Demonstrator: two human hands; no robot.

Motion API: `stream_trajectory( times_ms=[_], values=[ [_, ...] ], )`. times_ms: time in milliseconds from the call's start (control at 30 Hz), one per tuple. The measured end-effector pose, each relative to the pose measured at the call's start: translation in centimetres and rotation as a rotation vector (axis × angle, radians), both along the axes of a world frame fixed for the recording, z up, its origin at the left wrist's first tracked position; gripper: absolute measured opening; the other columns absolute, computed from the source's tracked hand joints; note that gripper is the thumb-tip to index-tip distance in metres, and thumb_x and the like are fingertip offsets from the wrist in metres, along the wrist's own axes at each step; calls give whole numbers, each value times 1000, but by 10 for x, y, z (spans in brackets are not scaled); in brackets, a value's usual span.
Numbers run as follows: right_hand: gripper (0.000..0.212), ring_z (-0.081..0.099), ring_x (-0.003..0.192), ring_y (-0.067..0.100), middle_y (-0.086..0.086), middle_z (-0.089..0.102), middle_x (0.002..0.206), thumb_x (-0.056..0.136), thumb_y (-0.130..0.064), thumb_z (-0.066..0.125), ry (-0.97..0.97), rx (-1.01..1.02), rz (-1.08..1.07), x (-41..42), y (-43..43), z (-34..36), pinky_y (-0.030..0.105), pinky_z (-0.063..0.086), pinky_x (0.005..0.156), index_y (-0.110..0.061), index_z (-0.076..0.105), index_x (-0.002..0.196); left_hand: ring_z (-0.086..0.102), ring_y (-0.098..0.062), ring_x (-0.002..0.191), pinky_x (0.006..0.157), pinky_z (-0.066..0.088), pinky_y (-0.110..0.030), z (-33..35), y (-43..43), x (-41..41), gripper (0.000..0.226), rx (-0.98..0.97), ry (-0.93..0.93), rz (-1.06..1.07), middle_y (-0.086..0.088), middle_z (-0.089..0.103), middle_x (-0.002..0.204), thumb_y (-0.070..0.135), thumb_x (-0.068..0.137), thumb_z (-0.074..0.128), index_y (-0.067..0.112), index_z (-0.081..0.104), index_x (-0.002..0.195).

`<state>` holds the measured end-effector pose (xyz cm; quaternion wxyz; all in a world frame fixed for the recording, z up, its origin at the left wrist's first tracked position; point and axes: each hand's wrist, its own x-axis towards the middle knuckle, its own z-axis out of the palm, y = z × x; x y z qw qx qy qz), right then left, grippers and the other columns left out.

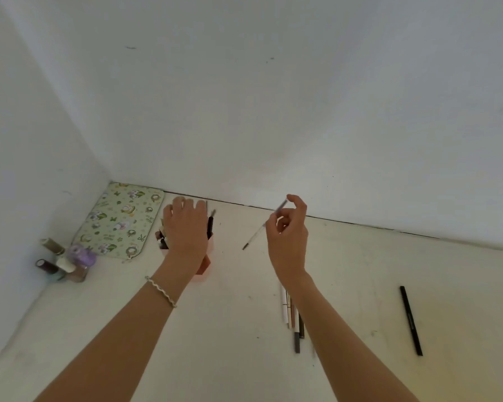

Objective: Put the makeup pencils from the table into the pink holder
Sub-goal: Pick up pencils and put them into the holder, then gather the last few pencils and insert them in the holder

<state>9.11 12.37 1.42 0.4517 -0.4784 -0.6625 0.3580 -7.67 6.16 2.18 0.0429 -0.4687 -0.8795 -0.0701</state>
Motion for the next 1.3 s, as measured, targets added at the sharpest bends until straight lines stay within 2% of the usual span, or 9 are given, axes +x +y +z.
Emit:
stream_trajectory(
  times_ms=[67,167,400,500,600,767,933,1167,1300],
  values=[
    [39,47,53,8,-6,61,76,93,-13,55,44,12,27,-13,-6,0,19,41,51,-33,37,122,43,-28,133,107,31,-43,9,-3,-5,31,163,17,-2,-7,56,137,21,97,55,16,59,126],
    [38,51,55,8,-10,60,78,94,-16,55,91,56,74,-42,-18,1,17,43,52,-34,36,121,52,-31,122,99,39,-45,29,-10,-13,35,452,-30,14,-9,64,122,4,88,53,11,63,120],
    [26,61,83,21,4,66,99,91,-2,56,-327,323,308,-68,-37,-27,37,55,71,-14,57,115,57,-28,112,93,43,-39,44,-23,-15,40,561,-160,21,-7,66,119,-2,86,55,9,60,124],
    [41,60,100,17,8,63,113,85,6,54,-268,349,187,-54,-35,-35,24,52,81,-9,63,122,60,-25,95,82,49,-37,37,-25,8,31,629,-224,-22,-4,65,105,-4,82,59,9,60,111],
    [45,56,91,5,2,61,109,83,7,47,-125,177,-64,-24,-15,-32,12,43,73,-14,60,121,57,-16,80,66,45,-28,14,-20,53,20,470,-414,-57,4,61,93,4,85,60,17,56,100],
    [40,53,72,2,-10,61,96,84,3,47,-93,-14,-215,38,17,-28,17,41,66,-23,60,111,62,-13,89,74,49,-26,-52,-4,142,18,-13,-657,-123,3,65,103,23,98,51,19,54,115],
    [35,52,64,3,-7,63,91,84,4,48,-131,-38,-239,76,20,-35,16,43,59,-21,62,104,68,-23,93,74,53,-31,-80,9,190,22,-180,-621,-43,-5,64,108,25,102,43,12,44,120],
    [32,53,63,0,-8,63,89,87,3,49,-145,-100,-219,89,14,-48,12,43,58,-20,63,106,65,-28,104,80,51,-30,-84,20,182,29,-192,-816,143,-10,62,118,12,97,52,9,43,124],
    [21,58,64,7,-8,63,83,93,-7,50,-354,-203,-68,82,14,-59,23,47,62,-16,62,107,67,-21,89,77,55,-32,-65,17,157,35,37,-937,128,-5,65,107,16,94,60,9,49,126]
  ],
)
